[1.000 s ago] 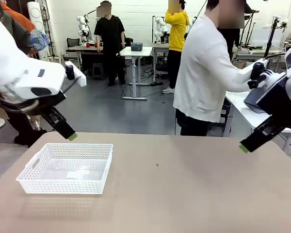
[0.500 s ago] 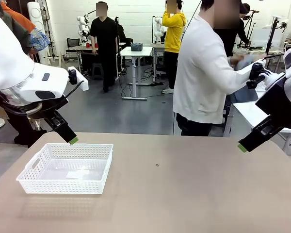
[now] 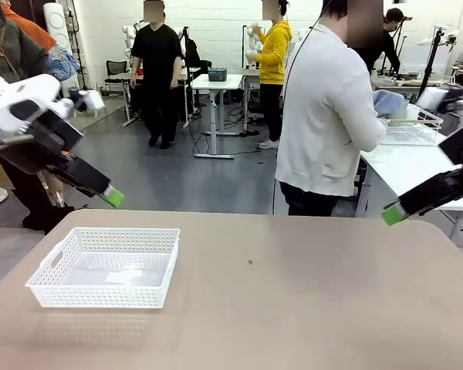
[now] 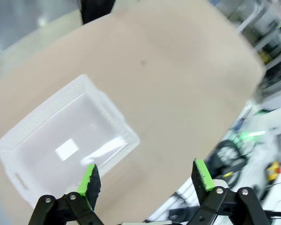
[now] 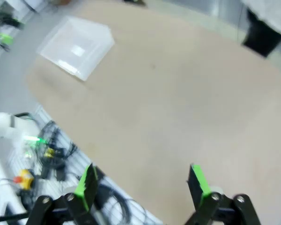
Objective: Clean and organize the cups into the basket.
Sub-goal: Pick up the Organizing basket and move it to the center of the table, then pick up the Reusable plastic cup from the right side of the table and place it inside the Organizing basket.
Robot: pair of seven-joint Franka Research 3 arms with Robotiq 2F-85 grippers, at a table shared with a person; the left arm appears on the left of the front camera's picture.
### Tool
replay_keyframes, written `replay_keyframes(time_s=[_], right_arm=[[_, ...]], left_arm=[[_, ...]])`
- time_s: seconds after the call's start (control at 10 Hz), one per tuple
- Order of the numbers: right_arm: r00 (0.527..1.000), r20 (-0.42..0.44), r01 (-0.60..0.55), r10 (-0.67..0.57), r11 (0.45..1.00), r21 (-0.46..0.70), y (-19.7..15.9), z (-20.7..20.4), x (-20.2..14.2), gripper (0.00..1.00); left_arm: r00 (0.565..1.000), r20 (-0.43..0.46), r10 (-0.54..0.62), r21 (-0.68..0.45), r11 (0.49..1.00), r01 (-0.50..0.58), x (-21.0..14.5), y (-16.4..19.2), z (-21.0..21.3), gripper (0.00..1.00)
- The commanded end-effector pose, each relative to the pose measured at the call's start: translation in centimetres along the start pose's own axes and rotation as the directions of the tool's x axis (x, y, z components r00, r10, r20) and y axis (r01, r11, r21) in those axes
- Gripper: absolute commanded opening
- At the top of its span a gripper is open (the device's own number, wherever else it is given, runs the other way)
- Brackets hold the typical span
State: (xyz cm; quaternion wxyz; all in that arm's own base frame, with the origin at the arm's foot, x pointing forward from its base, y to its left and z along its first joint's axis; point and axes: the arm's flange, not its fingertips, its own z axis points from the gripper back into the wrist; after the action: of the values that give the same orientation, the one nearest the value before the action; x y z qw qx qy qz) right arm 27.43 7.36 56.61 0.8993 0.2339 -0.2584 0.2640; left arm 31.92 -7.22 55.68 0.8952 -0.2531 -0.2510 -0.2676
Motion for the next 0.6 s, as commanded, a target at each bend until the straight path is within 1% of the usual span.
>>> replay_keyframes(time_s=[0.0,0.1,0.3,0.4,0.5], right_arm=[[0.944,0.069,0.263,-0.323,0.863,0.431,-4.7,0.4,-3.6,1.0],[0.906,0.072,0.312,-0.416,0.775,0.55,-7.2,1.0,-4.9,1.0],[0.812,0.086,0.393,-0.578,0.649,0.652,-12.4,1.8,-8.2,1.0],[0.773,0.075,0.432,-0.629,0.61,0.664,-14.3,2.0,-9.9,1.0],[0.755,0.052,0.472,-0.653,0.598,0.648,-15.9,2.4,-11.6,1.0]], left_arm=[[0.827,0.083,0.556,-0.484,0.748,-0.454,-0.4,3.5,2.2,1.0],[0.765,0.115,0.634,-0.484,0.708,-0.514,-1.3,5.9,3.6,1.0],[0.637,0.176,0.751,-0.489,0.628,-0.605,-4.9,11.2,5.8,1.0],[0.588,0.188,0.787,-0.491,0.593,-0.638,-6.7,13.4,6.6,1.0],[0.537,0.203,0.819,-0.495,0.559,-0.665,-8.8,15.2,7.3,1.0]])
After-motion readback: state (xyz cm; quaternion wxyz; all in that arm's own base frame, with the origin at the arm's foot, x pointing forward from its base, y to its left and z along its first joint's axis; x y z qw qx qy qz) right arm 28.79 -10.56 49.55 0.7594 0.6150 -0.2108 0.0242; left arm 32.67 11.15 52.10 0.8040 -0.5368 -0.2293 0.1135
